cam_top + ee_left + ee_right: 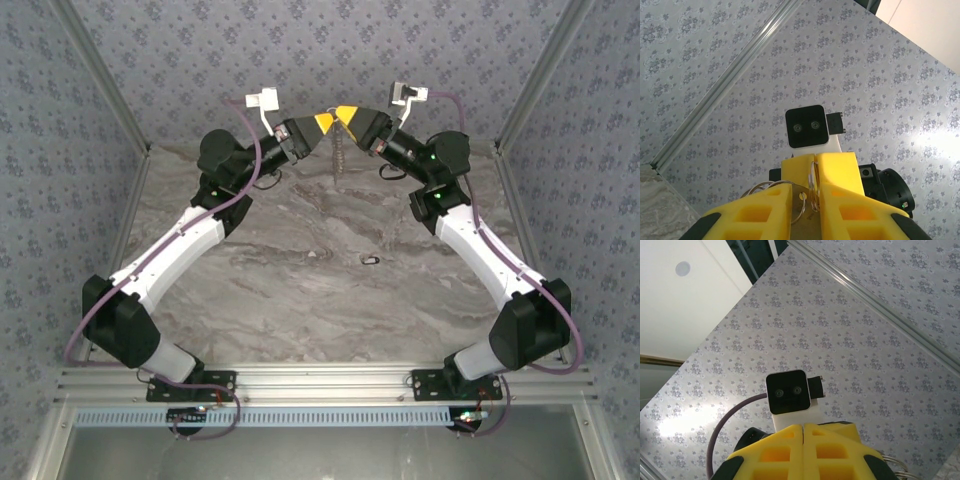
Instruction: Put the keys on the keyring
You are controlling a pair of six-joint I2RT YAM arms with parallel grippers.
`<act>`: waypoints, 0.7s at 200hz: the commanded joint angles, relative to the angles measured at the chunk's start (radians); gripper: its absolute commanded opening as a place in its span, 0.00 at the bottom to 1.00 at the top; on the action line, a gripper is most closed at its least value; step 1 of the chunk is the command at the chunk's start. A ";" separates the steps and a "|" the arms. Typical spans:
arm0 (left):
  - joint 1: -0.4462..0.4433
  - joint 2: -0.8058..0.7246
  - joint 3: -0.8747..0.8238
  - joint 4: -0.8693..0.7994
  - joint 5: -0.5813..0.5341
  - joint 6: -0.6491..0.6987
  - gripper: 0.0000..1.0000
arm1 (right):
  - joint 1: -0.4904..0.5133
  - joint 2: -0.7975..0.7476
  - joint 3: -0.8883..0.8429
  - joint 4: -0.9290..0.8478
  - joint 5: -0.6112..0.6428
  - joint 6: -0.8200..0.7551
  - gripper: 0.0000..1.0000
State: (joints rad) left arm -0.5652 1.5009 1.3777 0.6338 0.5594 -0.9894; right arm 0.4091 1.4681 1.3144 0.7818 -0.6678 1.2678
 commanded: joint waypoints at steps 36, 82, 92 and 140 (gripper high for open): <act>-0.007 0.014 0.038 0.057 -0.006 0.006 0.11 | 0.019 -0.007 0.019 0.028 0.005 -0.005 0.00; -0.006 0.015 0.037 0.057 0.003 0.026 0.00 | 0.016 -0.020 0.004 0.011 -0.003 -0.005 0.00; -0.007 0.012 0.034 0.051 0.002 0.036 0.00 | 0.013 -0.029 -0.002 0.000 0.000 -0.009 0.02; -0.007 -0.028 -0.006 -0.004 -0.009 0.115 0.00 | -0.104 -0.148 -0.086 -0.162 0.011 -0.049 0.47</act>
State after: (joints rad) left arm -0.5652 1.5017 1.3800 0.6392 0.5594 -0.9440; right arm 0.3744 1.4158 1.2659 0.7181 -0.6624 1.2541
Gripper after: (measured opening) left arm 0.040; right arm 0.424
